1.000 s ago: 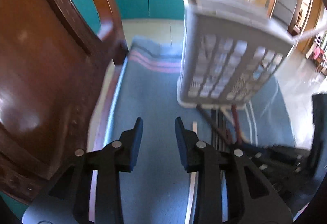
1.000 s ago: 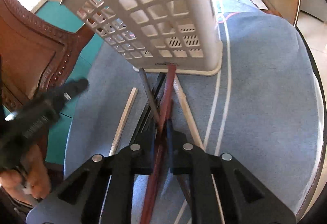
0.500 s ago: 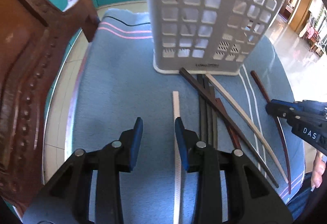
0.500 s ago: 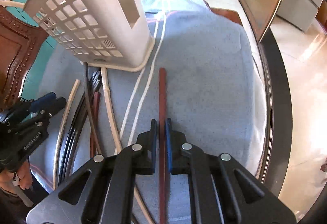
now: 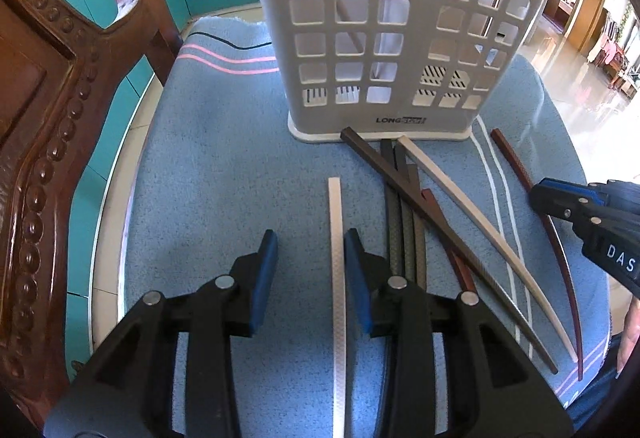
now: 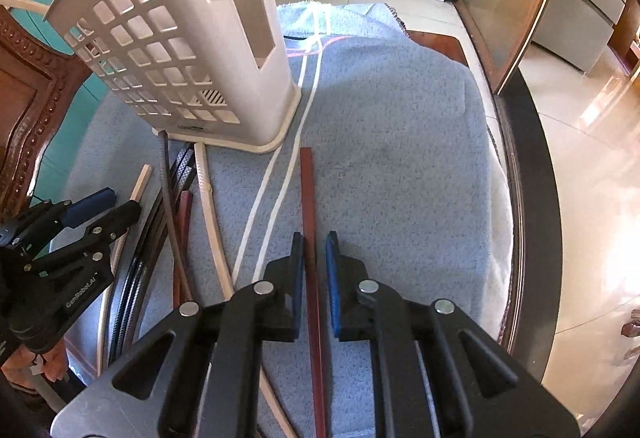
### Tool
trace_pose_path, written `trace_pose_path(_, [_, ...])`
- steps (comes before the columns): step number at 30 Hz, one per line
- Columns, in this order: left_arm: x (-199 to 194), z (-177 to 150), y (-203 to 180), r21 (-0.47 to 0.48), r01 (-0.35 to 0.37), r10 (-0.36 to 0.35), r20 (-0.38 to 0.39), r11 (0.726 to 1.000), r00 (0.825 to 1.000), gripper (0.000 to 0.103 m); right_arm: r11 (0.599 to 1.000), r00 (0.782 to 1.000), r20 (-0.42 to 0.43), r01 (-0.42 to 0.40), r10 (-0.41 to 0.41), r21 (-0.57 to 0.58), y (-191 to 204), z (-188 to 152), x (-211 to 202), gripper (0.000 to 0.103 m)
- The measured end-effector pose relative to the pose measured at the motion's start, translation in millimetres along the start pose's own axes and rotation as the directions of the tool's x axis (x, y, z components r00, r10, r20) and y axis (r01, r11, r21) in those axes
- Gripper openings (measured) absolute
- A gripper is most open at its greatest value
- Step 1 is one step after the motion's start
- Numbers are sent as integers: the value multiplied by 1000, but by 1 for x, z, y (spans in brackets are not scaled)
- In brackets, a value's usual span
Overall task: Organize utensils
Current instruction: 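Move the right tool to a dark red chopstick while the left tool reaches a white chopstick, then close the right tool on the dark red chopstick while the left tool grips the white chopstick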
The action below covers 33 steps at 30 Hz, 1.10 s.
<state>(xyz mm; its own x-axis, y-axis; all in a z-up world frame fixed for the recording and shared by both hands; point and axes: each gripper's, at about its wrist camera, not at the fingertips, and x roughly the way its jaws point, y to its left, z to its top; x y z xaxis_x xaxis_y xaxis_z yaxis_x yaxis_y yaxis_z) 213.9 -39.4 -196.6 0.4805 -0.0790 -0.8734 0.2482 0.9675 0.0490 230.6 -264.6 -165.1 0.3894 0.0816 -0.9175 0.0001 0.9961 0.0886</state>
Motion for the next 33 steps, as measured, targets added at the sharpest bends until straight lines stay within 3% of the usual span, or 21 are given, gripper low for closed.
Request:
trace_pose_path(13, [14, 24, -14, 10, -21, 20, 17, 1000, 1000, 41, 996, 997, 42, 72, -70, -52, 27, -6, 5, 21])
trace_pose_path(24, [12, 20, -21, 26, -32, 31, 27, 999, 999, 41, 994, 995, 58, 88, -85, -58, 36, -15, 2, 26])
trace_pose_path(28, [10, 18, -25, 38, 10, -11, 23, 999, 1000, 21, 994, 994, 67, 91, -87, -68, 35, -16, 1, 26])
trace_pose_path(33, [8, 17, -32, 52, 24, -26, 26, 998, 999, 12, 993, 993, 73, 95, -90, -74, 38, -20, 0, 26])
